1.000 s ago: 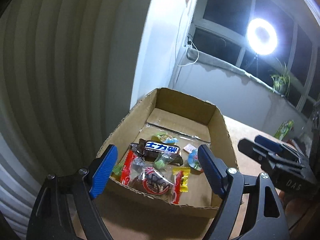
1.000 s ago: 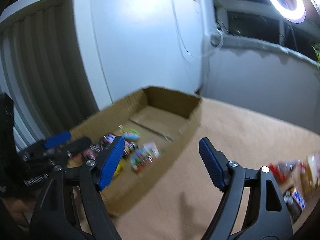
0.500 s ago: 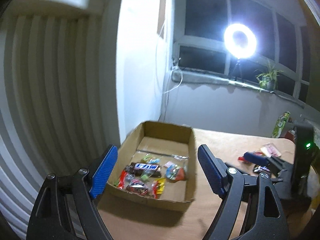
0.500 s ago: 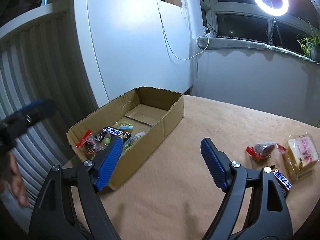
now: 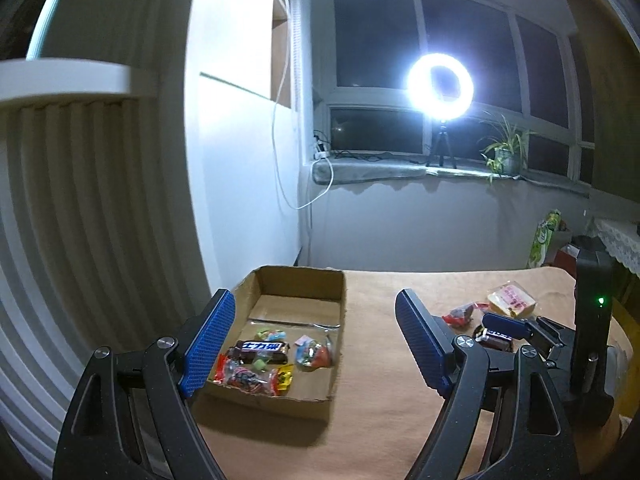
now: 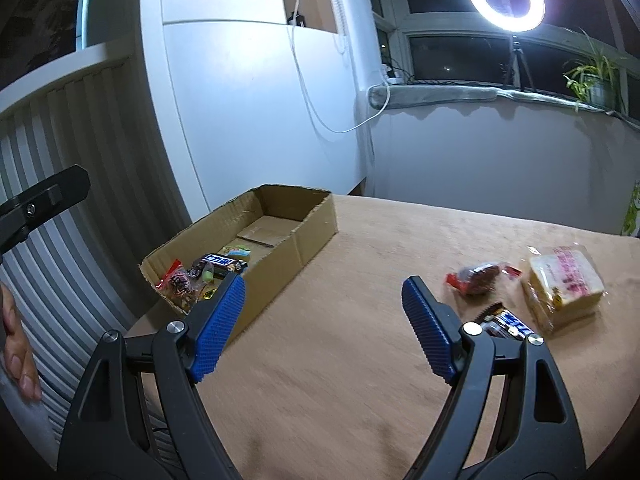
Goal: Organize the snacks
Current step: 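Move both open grippers from the box back toward the remaining Snickers bar and bread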
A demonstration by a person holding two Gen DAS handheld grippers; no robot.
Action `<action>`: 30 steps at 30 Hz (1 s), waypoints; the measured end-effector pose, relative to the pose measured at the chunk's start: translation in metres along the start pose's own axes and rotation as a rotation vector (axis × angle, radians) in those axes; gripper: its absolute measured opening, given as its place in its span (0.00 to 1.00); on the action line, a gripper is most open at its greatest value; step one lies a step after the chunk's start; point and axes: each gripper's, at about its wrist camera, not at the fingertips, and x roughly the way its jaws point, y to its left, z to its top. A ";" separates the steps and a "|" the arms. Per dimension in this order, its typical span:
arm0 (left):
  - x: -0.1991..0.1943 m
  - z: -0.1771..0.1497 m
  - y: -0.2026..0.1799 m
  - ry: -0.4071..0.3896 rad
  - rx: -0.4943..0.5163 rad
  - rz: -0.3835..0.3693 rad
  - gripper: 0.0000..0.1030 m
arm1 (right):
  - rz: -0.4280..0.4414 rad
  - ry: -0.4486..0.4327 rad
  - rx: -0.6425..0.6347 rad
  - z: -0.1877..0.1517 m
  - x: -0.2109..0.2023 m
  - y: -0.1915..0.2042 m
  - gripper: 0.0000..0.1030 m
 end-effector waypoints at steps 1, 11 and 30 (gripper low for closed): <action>-0.001 0.000 -0.004 -0.002 0.009 -0.004 0.80 | -0.005 -0.003 0.006 -0.001 -0.003 -0.004 0.81; 0.002 0.000 -0.039 0.013 0.068 -0.042 0.80 | -0.061 -0.022 0.085 -0.015 -0.025 -0.046 0.82; 0.082 -0.023 -0.122 0.173 0.118 -0.240 0.80 | -0.148 0.172 0.233 -0.054 -0.011 -0.178 0.88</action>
